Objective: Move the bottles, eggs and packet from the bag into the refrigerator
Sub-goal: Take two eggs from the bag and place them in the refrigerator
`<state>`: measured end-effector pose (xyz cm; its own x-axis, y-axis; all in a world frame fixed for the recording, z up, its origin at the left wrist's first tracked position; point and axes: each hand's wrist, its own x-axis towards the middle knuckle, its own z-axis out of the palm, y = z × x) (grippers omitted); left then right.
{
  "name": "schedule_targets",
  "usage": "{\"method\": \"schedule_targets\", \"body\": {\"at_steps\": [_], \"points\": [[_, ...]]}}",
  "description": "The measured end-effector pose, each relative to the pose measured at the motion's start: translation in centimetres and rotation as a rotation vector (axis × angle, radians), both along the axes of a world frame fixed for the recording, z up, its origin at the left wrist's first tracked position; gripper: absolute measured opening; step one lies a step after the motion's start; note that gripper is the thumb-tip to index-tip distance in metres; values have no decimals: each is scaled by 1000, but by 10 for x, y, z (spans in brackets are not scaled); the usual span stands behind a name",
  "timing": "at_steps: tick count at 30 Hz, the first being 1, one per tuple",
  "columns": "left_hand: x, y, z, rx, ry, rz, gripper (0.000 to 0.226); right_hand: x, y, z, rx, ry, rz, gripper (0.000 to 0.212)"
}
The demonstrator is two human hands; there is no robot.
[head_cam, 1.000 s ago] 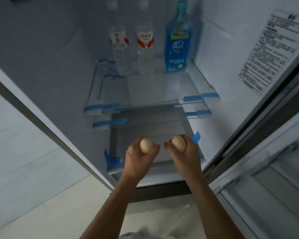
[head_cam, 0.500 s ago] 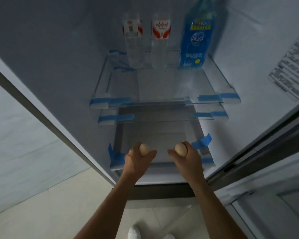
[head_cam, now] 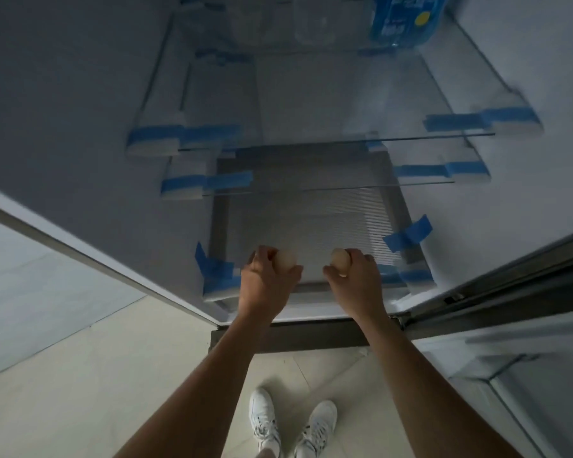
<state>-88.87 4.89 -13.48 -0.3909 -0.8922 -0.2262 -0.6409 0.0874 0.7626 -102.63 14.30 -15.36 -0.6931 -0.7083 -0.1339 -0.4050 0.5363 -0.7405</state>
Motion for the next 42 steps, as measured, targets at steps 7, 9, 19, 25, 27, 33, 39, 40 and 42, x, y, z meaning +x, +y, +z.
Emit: {"method": "schedule_targets", "body": {"at_steps": [7, 9, 19, 25, 27, 33, 39, 40, 42], "points": [[-12, -3, -14, -39, -74, 13, 48, 1, -7, -17, 5, 47, -69, 40], [-13, -2, -20, -53, -76, 14, 46, 5, -8, -20, 16, 72, -71, 40], [-16, 7, -30, -126, -80, 49, 46, 20, -10, -28, 53, 200, -102, 50], [-16, 8, -31, -128, -104, 75, 50, 22, -9, -32, 51, 230, -105, 52], [-16, 9, -32, -141, -112, 60, 50, 23, -7, -34, 53, 242, -100, 52], [-16, 7, -31, -121, -120, 70, 54, 23, -4, -37, 47, 244, -99, 51], [-12, 9, -33, -107, -109, 36, 64, 22, -3, -42, 36, 217, -94, 52], [-11, 9, -33, -104, -105, 26, 65, 22, -3, -42, 33, 212, -91, 52], [-9, 8, -32, -100, -100, 4, 68, 21, -1, -42, 28, 209, -89, 53]]}}
